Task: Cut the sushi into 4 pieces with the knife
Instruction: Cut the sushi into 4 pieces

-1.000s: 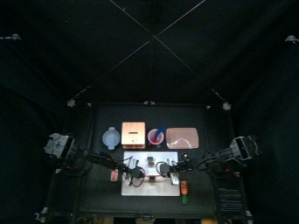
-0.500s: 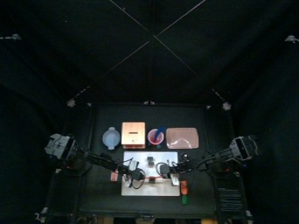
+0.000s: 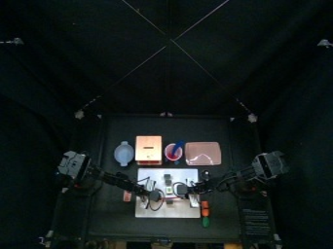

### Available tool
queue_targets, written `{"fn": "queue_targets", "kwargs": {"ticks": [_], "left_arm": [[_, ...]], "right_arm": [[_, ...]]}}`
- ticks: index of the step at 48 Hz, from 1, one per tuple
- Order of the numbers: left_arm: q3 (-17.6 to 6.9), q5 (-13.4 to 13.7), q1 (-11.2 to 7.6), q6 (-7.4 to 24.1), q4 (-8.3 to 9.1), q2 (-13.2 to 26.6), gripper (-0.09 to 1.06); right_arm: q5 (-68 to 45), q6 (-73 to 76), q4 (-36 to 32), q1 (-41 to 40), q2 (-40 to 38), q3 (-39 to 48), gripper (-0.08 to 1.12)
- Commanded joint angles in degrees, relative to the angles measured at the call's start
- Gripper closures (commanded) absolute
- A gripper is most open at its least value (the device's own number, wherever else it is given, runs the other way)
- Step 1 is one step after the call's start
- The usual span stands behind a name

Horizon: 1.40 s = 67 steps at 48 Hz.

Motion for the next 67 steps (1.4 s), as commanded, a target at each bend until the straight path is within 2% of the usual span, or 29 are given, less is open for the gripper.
{"fn": "queue_targets", "kwargs": {"ticks": [1,11,19,28,35,47,55,67], "left_arm": [[-1.1,0.0,-0.88,0.4,-0.53,1.1,0.74],[-1.7,0.0,-0.79,0.7,-2.64,5.2,0.74],[-1.8,0.0,-0.35,0.7,-2.64,6.2,0.74],[-1.7,0.0,1.41,0.7,-2.64,6.1,0.74],[-1.4,0.1,3.16,0.9,-2.37,5.8,0.74],[-1.1,0.1,6.33,0.9,0.09,4.8,0.74],[-1.1,0.1,7.73,0.8,0.97,4.5,0.74],[-1.4,0.4,7.47,0.4,0.53,2.6,0.69]], "right_arm": [[-0.8,-0.2,-0.1,-0.9,0.8,-1.5,0.97],[-0.9,-0.3,1.4,-0.7,4.5,-1.7,0.97],[-0.9,-0.3,1.8,-0.7,5.2,-1.5,0.97],[-1.0,-0.4,1.3,-1.1,5.0,-1.6,0.97],[-0.9,-0.4,0.2,-1.8,4.8,-1.5,0.97],[0.1,-0.3,-1.5,-3.7,3.2,-1.4,0.97],[1.1,-0.3,-2.3,-4.7,2.1,-1.4,0.97],[1.7,-0.3,-2.0,-4.3,1.7,-2.1,0.97]]}}
